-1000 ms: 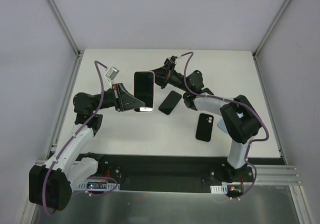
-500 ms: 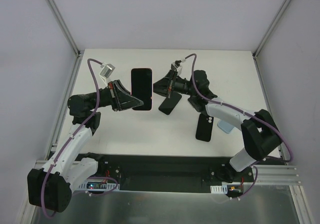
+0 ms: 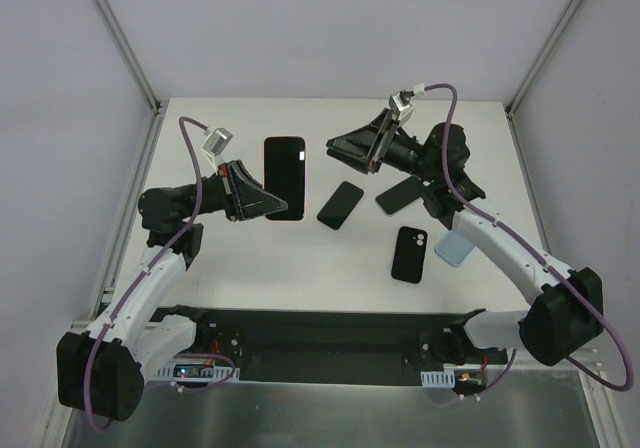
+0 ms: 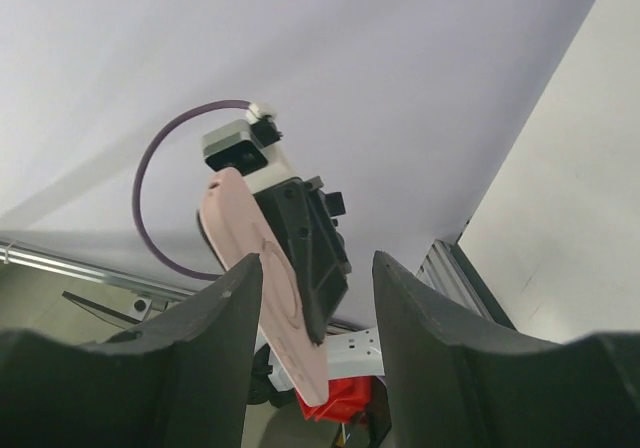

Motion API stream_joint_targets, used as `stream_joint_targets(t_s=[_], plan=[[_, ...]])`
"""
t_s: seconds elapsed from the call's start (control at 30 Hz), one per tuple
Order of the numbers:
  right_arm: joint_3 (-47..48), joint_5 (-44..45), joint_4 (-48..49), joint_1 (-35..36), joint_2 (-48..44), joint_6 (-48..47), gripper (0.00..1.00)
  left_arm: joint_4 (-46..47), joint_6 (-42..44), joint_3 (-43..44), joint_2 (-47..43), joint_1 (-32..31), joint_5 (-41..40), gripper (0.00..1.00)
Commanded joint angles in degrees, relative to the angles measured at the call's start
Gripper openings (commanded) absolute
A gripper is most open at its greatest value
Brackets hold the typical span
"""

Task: Take the phone out of the phone case
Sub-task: Remove the phone case from the phone.

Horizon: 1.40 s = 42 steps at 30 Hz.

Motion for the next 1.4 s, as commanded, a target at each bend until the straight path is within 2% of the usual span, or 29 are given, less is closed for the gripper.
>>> stream_joint_targets(t_s=[0.0, 0.43, 1.37], plan=[[7.3, 0.6, -2.0, 1.4, 0.5, -4.3, 0.50, 6.8, -0.4, 0.6, -0.5, 0.5, -0.7, 0.00], [16.5, 1.5, -9.4, 4.8, 7.2, -8.4, 0.50, 7.7, -1.0, 0.5, 0.1, 0.5, -0.2, 0.00], [14.9, 1.7, -5.1, 4.7, 3.0, -8.4, 0.49, 7.1, -0.7, 0.4, 0.4, 0.5, -0.1, 0.00]])
